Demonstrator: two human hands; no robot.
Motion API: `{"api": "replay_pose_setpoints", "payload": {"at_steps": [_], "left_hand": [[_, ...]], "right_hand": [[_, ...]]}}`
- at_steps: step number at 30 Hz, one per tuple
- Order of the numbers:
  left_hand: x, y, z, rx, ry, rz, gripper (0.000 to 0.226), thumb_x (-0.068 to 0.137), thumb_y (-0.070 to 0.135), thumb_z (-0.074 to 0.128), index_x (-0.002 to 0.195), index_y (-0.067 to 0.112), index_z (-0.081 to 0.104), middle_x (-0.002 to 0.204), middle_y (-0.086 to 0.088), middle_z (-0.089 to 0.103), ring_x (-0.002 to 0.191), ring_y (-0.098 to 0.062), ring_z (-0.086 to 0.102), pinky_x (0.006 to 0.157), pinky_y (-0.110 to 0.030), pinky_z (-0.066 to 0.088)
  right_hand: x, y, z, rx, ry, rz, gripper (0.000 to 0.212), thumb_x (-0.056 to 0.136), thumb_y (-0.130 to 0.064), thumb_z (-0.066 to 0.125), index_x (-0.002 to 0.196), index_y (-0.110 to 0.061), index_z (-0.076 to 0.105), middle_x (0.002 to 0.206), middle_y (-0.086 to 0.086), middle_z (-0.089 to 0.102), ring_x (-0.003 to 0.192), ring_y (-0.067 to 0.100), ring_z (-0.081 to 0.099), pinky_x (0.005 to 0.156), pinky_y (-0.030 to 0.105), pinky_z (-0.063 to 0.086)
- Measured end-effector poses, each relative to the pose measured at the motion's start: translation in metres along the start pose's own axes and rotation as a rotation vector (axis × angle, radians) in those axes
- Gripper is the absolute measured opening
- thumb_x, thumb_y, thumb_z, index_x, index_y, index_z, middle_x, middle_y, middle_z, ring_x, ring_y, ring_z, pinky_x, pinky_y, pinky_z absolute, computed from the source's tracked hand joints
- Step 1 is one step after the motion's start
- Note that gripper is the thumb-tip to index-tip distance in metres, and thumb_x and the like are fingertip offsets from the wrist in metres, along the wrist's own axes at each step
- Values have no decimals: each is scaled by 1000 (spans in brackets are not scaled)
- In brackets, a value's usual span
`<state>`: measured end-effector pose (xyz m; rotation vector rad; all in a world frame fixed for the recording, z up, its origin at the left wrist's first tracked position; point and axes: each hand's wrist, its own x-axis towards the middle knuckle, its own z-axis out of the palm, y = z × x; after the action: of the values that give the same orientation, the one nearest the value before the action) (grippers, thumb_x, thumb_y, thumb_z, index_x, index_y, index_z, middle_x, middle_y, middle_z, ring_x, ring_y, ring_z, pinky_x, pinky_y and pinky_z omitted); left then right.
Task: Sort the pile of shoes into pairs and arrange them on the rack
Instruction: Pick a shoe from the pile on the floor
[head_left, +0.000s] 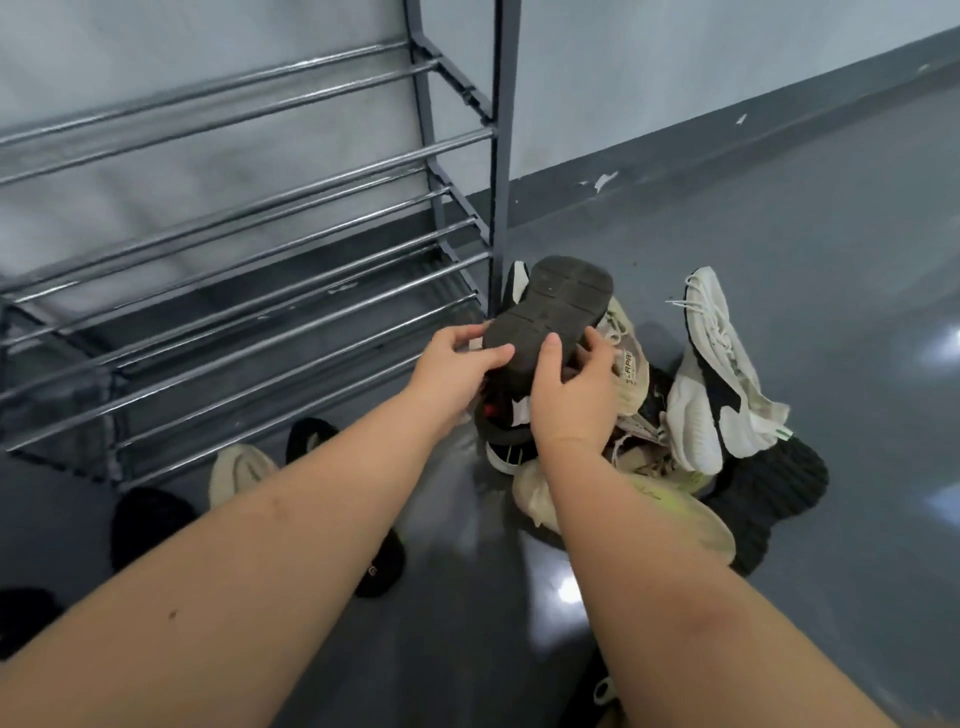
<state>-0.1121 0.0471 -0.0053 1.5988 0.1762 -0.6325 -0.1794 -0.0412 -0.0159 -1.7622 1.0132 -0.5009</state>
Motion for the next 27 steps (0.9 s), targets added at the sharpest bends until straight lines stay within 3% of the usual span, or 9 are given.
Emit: {"api": "replay_pose_setpoints", "payload": {"at_steps": [3,6,10,13,15,18,23,25,27], "left_hand": [[-29,-12,-46,-183,0,-41,63,76,1,71,132,12,44,108,-7,67,86,-17,69,69,-27,56],[-61,-25,-99,-276,44,-64,69,78,-7,64,138,12,37,98,-2,67,74,-10,69,56,-23,56],[-99,-45,-159,-293,142,-87,70,79,-13,60,140,11,35,113,-12,62,88,-19,64,69,-29,55],[-120,-57,-190,-350,195,-92,68,80,-13,59,139,11,36,116,-12,60,93,-21,62,63,-24,54],[-132,-66,-200,-349,207,-84,67,79,-13,60,137,12,38,111,-8,62,93,-19,63,59,-20,54],[-144,-76,-201,-194,214,-52,71,74,-12,67,135,12,40,115,-1,58,101,-18,59,68,-17,51],[-142,-76,-184,134,218,111,72,68,2,77,130,20,45,126,3,54,103,-8,52,84,-22,46],[-138,-77,-180,268,195,177,72,66,9,79,128,26,46,126,7,55,105,-6,52,92,-24,44],[-133,-76,-182,225,204,199,67,68,17,79,126,29,49,125,7,56,109,-7,50,97,-26,41]], "right_hand": [[-29,-17,13,70,-28,31,55,89,-44,52,137,-21,40,105,-10,57,98,12,58,79,27,40],[-67,-24,32,32,-195,-5,56,87,-44,56,135,-19,44,107,-6,60,99,11,57,81,24,38],[-119,-23,64,15,-451,64,64,83,-45,62,135,-13,46,123,4,60,111,17,58,97,30,44],[-151,-24,76,85,-529,220,68,82,-39,67,138,-10,42,113,1,62,104,14,59,85,21,42],[-164,-23,81,140,-563,315,69,80,-38,71,135,-10,42,116,2,62,104,17,60,89,26,47],[-174,-26,85,193,-636,510,77,73,-44,75,133,-11,41,117,4,59,105,23,62,92,42,53],[-174,-27,83,156,-772,670,63,69,-57,73,113,-13,62,99,4,69,85,20,66,63,30,54],[-170,-25,81,162,-815,719,56,71,-56,71,109,-16,64,93,3,68,84,17,64,62,28,51],[-166,-25,81,208,-838,766,55,73,-53,70,111,-15,63,94,5,66,86,19,62,64,30,51]]}}
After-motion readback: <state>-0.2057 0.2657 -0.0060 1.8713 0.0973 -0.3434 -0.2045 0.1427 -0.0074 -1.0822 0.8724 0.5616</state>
